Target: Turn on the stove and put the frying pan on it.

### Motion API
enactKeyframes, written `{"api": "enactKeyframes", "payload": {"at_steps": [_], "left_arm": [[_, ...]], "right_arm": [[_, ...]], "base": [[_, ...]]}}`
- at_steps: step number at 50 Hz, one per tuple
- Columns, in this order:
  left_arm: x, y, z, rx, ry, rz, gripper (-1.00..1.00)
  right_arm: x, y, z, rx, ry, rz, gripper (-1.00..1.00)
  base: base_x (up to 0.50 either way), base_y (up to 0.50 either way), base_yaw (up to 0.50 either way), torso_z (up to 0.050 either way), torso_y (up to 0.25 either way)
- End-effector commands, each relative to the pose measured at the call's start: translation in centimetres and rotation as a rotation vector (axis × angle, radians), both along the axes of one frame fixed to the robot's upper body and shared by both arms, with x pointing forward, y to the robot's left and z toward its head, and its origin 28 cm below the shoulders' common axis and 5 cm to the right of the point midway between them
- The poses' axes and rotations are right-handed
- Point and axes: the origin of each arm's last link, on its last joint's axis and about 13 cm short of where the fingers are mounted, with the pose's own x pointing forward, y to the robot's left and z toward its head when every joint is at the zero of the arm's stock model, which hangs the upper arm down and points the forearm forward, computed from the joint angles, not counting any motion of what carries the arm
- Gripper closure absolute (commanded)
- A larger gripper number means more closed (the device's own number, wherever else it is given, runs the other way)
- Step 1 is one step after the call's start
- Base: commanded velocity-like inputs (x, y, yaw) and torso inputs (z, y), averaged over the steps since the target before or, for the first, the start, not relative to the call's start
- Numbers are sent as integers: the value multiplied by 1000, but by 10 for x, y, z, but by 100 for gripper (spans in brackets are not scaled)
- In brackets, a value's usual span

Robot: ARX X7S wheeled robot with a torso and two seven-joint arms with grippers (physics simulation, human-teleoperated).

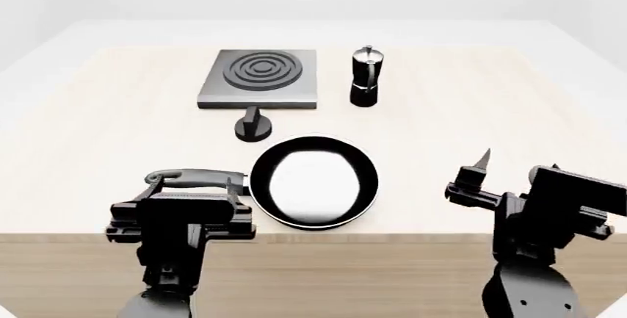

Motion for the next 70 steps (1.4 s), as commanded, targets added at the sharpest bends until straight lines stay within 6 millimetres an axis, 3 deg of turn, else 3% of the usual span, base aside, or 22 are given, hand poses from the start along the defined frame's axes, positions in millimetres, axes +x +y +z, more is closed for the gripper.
{"api": "enactKeyframes", "payload": {"at_steps": [1,7,15,26,34,70], "left_arm": [[3,7,39,-12,-12,28,-100],[4,7,35,-3,-4,28,-100],[4,7,38,9,-10,25,-100],[5,8,38,12,-5,22,-100],[9,8,50,35,-21,18,-100],[12,10,48,48,-10,20,-100]], "right_arm": [[9,-41,36,85,-38,-280,-100],[12,-40,34,104,-43,-247,-100],[11,-44,35,96,-26,-329,-100],[9,-39,36,122,-64,-210,-100],[11,-38,36,119,-44,-216,-100],[11,-37,34,123,-30,-186,-100]], "base": [[0,0,0,0,0],[0,0,0,0,0],[0,111,0,0,0],[10,136,0,0,0],[500,0,0,0,0],[500,0,0,0,0]]}}
